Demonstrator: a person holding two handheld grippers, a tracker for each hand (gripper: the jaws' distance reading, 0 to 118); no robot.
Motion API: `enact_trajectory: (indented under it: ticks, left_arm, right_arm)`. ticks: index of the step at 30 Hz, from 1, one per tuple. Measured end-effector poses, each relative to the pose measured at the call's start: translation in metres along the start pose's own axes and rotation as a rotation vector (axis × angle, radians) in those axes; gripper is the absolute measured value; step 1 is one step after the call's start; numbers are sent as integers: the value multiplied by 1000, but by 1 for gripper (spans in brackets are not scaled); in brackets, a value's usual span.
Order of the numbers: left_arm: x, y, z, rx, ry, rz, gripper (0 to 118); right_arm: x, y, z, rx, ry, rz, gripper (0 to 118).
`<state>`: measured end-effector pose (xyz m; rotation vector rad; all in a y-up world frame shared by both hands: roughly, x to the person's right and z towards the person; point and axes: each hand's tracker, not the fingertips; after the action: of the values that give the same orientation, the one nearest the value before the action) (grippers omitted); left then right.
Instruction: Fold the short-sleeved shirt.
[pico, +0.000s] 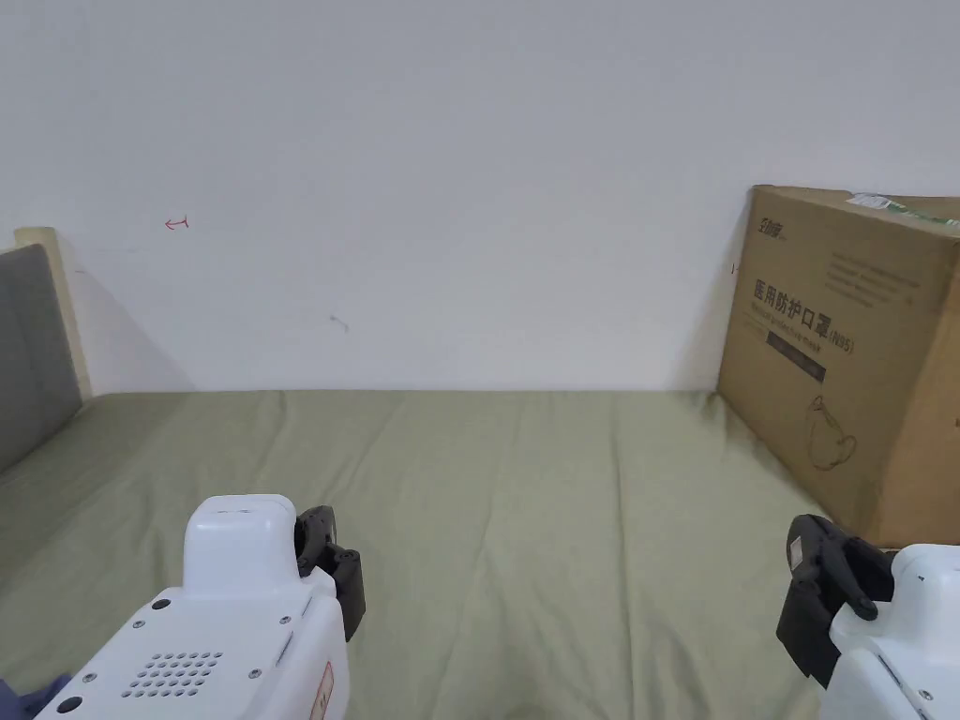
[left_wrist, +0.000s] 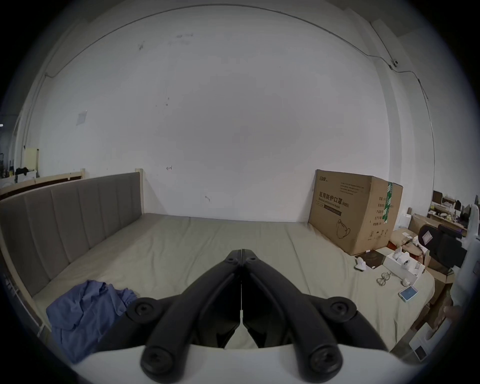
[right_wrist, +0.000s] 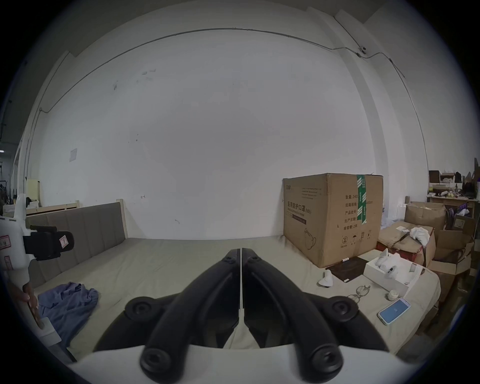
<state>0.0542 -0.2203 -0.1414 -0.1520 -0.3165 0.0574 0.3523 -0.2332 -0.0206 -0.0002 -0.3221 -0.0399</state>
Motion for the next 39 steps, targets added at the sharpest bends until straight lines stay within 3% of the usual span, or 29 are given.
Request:
enact_trajectory:
  ticks: [6,11,15,19,23,26,28,31,32,33,34,35,39]
  left_arm:
    - [-30,3,15,-21,40,33,0]
    - [-103,1,63,-5,283,13,0]
    - [-163,-1,113,30,452,116,0]
    - [-185,-5,127,15,469,143,0]
    - [-186,-11,123,-21,469,148,0]
    - [-207,0,107,-90,387,198,0]
    - [-246,10,71,-349,230,303,0]
    - [-310,-14,5,-707,124,571,0]
    - [-323,-27,-10,-770,116,610,10]
    - [-332,-41,-23,-830,143,622,37]
    - [-338,-54,-36,-898,191,600,78]
    - [-332,-66,-43,-958,239,562,108]
    - [-346,-112,-80,-990,263,583,109]
  right_arm:
    - [-21,-5,-10,-20,49,-18,1]
    - [-99,-11,-32,-81,312,-56,1]
    - [-169,-12,-24,-84,542,28,1]
    - [-201,-13,-10,-57,684,67,1]
    - [-208,-19,-15,-76,687,157,1]
    - [-197,-23,-21,-132,692,144,1]
    - [-188,-27,-25,-178,675,140,1]
    - [-174,-33,-29,-249,653,152,1]
    - [-169,-36,-30,-266,645,154,1]
    - [-164,-38,-30,-286,628,158,1]
    - [-159,-41,-30,-306,612,162,1]
    - [-154,-43,-29,-325,598,165,1]
    - [-134,-51,-26,-383,548,199,1]
